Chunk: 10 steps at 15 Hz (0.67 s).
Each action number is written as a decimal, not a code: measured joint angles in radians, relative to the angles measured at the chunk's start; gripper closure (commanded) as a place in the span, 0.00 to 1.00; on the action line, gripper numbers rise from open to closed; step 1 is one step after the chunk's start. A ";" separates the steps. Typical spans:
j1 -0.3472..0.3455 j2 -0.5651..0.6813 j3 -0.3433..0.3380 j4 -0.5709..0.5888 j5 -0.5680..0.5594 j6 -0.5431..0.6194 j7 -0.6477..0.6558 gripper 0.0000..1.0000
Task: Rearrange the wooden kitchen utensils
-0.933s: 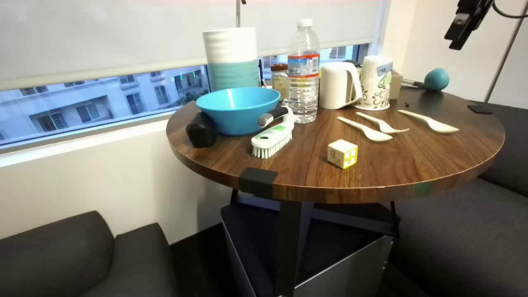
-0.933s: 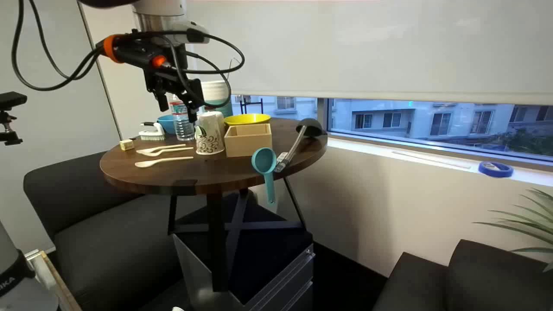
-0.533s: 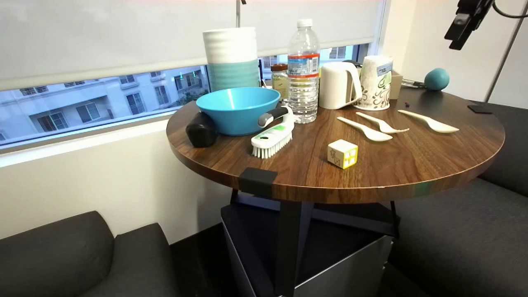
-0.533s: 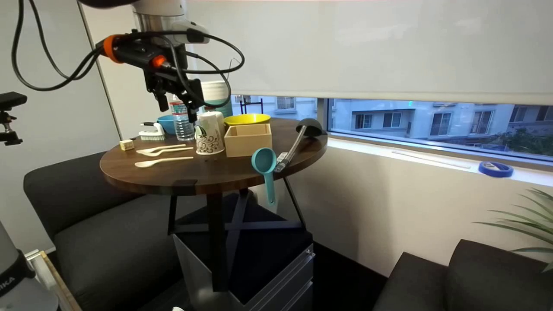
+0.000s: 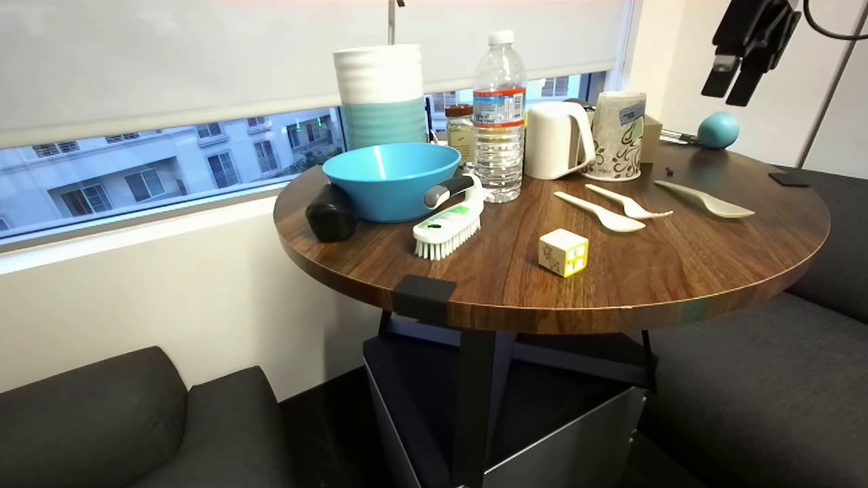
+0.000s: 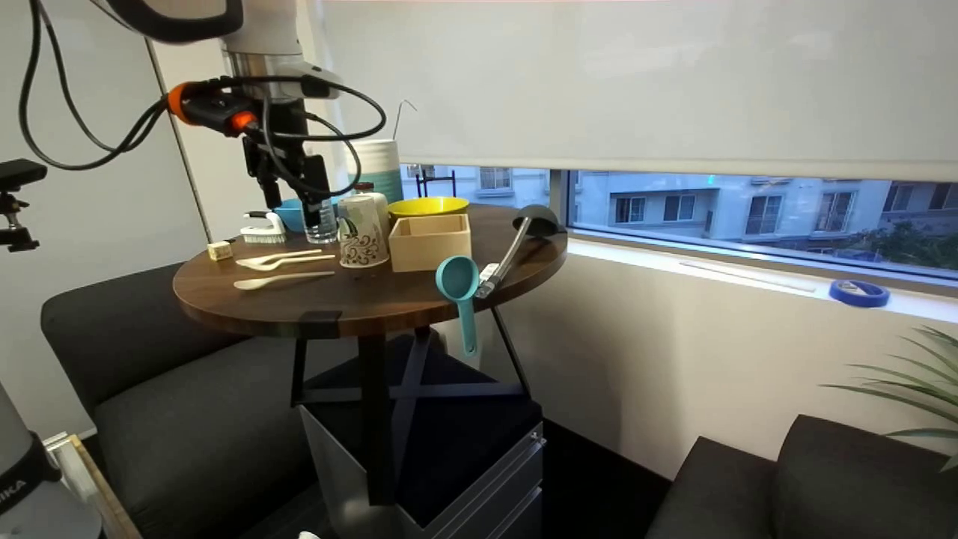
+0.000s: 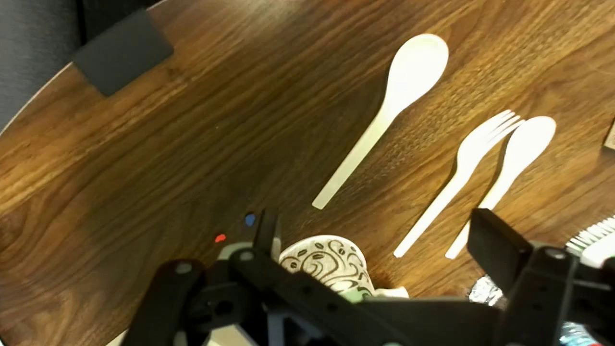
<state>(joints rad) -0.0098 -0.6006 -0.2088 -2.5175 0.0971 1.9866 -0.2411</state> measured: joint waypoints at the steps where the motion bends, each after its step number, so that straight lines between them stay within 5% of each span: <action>1: -0.007 0.002 0.028 -0.012 -0.002 0.015 0.046 0.00; 9: -0.053 0.073 0.152 -0.088 -0.027 0.101 0.315 0.00; 10: -0.060 0.086 0.157 -0.091 -0.028 0.104 0.337 0.06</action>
<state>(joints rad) -0.0695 -0.5147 -0.0513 -2.6086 0.0691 2.0911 0.0956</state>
